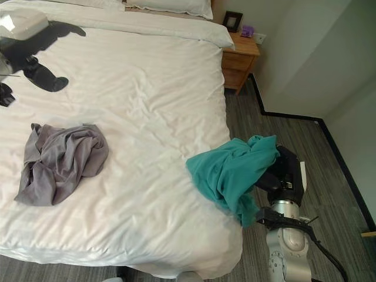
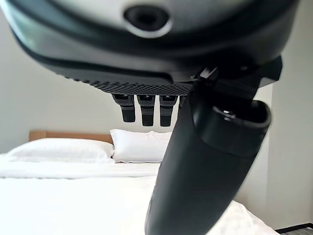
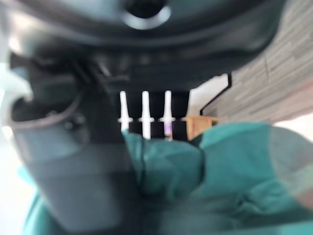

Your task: Pick up bed clothes into laundry basket.

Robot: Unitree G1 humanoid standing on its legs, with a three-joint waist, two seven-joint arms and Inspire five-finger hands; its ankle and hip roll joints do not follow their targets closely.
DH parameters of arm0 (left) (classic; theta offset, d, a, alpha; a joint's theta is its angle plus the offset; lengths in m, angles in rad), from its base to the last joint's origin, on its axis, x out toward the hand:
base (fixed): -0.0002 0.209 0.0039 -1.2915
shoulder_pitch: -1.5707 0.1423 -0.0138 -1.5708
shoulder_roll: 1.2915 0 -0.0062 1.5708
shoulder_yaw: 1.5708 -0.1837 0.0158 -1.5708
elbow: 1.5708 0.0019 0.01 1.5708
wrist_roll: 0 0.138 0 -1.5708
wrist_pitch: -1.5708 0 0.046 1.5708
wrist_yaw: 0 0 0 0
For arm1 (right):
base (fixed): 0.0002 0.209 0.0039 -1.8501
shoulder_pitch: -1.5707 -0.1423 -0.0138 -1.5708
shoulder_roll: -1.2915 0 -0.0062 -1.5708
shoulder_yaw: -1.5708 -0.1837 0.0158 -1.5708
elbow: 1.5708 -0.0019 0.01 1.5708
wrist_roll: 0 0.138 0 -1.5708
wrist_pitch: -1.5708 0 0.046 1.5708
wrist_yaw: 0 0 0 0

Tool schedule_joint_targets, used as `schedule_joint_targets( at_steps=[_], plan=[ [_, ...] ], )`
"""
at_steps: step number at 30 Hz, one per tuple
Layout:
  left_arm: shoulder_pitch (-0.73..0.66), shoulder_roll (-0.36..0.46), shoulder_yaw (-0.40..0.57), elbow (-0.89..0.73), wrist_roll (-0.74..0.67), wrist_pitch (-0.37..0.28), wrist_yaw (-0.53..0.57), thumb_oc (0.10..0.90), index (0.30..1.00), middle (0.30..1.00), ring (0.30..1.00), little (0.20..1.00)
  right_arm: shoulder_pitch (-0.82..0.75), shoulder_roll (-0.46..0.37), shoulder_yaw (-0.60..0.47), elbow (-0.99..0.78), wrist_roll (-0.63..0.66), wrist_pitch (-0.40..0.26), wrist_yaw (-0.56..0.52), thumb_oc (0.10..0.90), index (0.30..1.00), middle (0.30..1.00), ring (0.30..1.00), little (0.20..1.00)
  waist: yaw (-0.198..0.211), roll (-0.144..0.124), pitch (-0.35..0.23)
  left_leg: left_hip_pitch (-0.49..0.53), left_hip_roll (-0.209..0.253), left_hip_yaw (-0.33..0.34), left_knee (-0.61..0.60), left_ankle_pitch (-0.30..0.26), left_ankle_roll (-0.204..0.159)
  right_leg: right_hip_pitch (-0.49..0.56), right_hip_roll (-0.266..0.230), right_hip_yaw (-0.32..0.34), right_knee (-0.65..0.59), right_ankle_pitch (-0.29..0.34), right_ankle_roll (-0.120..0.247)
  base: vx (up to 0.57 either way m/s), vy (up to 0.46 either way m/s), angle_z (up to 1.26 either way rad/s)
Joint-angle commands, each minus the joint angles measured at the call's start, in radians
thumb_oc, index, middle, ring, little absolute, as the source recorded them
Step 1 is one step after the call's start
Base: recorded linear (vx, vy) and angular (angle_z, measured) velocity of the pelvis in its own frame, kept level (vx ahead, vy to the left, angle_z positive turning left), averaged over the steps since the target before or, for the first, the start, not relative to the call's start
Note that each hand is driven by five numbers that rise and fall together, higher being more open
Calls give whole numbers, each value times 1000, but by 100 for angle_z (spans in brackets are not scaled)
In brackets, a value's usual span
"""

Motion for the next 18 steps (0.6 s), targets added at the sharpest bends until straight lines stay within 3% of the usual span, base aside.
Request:
schedule_joint_targets(
  at_steps=[1,10,18],
  plan=[
    [-240,50,16,-8,14,-39,34,800,900,900,900,900,-39,-112,-124,-96,47,-112,22,400,300,300,300,300,38,37,-85,61,28,23,17,-119,18,-50,-62,-40,53,2,92,0,0,0],
    [-305,161,-101,-96,49,-44,-16,800,900,900,900,900,-32,-111,-132,-103,44,-101,45,400,300,300,300,300,64,24,-81,50,27,-1,21,-118,17,-39,-65,-64,48,-6,88,14,-4,12],
    [-171,179,2,-101,103,-25,-27,800,900,900,900,900,-43,-113,-128,-103,42,-85,50,400,300,300,300,300,78,2,-63,40,29,-11,25,-121,16,-40,-61,-75,56,-12,82,5,-5,5]
  ],
)
